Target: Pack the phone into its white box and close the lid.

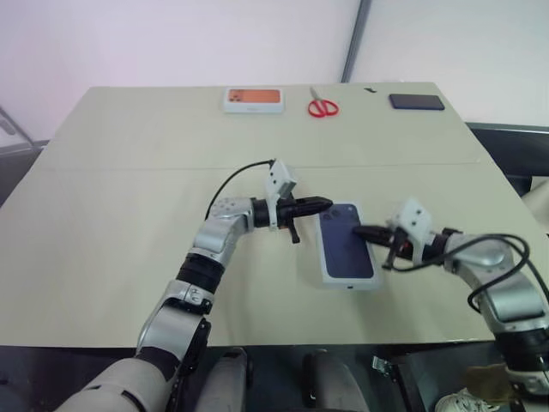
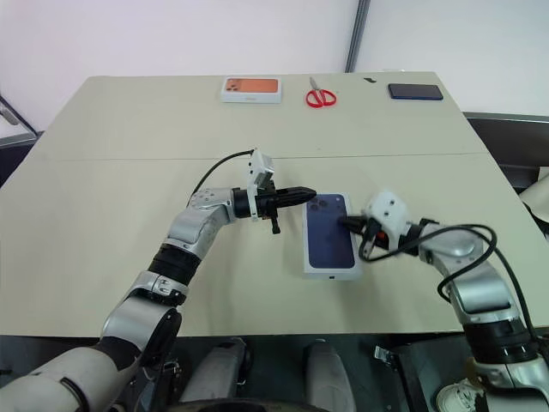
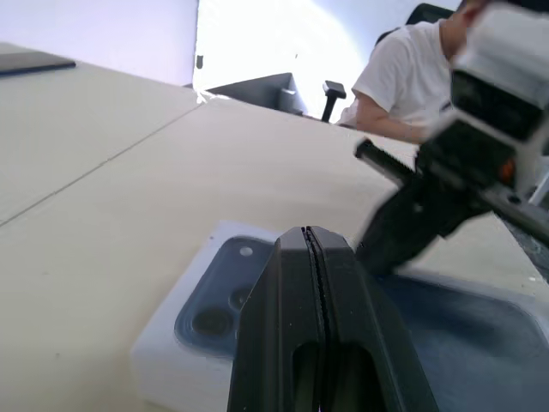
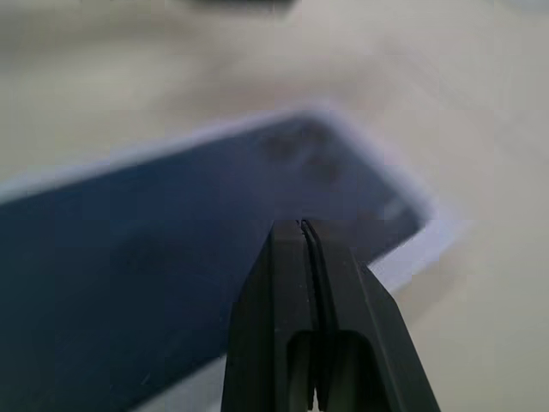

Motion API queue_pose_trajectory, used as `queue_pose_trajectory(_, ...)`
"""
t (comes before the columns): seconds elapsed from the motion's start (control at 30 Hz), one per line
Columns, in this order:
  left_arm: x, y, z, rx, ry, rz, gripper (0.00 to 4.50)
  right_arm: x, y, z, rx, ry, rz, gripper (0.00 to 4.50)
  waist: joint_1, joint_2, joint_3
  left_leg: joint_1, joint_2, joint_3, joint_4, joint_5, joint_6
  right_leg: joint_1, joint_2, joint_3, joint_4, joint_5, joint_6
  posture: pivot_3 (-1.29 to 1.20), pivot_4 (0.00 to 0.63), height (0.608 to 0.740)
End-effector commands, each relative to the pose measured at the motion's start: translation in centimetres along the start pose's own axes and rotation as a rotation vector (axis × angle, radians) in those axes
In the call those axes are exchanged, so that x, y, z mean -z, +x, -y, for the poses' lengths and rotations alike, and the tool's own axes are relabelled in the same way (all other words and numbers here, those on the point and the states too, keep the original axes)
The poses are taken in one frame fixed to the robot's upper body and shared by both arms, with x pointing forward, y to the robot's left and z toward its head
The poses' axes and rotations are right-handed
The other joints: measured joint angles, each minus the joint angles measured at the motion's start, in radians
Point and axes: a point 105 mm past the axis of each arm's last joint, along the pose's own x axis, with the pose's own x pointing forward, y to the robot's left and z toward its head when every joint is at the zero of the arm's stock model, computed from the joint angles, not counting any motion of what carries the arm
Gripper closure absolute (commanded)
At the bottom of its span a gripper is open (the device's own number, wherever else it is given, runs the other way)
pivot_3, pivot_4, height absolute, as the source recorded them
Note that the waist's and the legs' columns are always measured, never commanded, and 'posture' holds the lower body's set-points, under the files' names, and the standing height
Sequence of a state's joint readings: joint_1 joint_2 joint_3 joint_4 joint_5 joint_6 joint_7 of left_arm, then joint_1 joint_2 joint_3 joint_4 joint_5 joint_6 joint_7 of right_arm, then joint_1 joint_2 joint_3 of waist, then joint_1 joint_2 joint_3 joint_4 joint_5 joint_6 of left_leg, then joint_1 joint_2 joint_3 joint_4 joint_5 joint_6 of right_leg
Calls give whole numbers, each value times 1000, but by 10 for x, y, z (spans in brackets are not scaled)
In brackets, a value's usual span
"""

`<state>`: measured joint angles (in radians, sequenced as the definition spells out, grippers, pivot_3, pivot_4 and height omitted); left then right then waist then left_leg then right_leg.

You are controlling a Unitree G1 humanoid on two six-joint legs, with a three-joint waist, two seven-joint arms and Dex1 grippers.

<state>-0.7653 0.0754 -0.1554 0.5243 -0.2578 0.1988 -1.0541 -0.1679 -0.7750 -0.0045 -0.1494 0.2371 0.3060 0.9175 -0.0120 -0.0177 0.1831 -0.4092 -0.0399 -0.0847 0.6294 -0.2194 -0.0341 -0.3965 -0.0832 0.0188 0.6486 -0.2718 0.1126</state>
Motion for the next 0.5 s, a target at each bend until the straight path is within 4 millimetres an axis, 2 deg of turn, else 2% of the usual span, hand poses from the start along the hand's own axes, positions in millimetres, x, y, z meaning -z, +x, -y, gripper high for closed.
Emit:
queue_pose_trajectory(0.03, 7, 8, 8, 44, 51, -44, 4500, 7, 0, -10, -31, -95, -55, 4454, -5, 0, 0, 1, 0, 1, 0, 0, 0, 0, 0, 1, 0, 0, 0, 0, 150, 740)
queue_pose_trajectory(0.1, 22, 8, 10, 55, 73, -107, 4500, 7, 2, -12, -29, -77, -46, 4454, -3, 0, 0, 1, 1, 0, 0, 0, 0, 1, 1, 0, 0, 0, 0, 0, 150, 740)
queue_pose_trajectory(0.2, 34, 3, 10, 57, 62, -161, 4500, 6, 5, -15, -35, -86, -37, 4454, -4, 0, 0, 2, 1, 0, 0, 0, 0, 1, 1, 1, 0, 0, 0, 0, 150, 740)
queue_pose_trajectory(0.43, 37, -6, 6, 55, 33, -183, 4500, 2, 3, -22, -91, -85, -27, 4454, -1, 0, 0, 2, 1, 0, 0, 0, 0, 1, 1, 1, 0, 0, 0, 0, 150, 740)
queue_pose_trajectory(0.5, 35, -7, 3, 35, -3, -170, 4500, 5, 4, -14, -51, -98, -42, 4454, -1, 0, 0, 2, 1, 0, 0, 0, 0, 2, 1, 0, 0, 0, 0, 0, 150, 740)
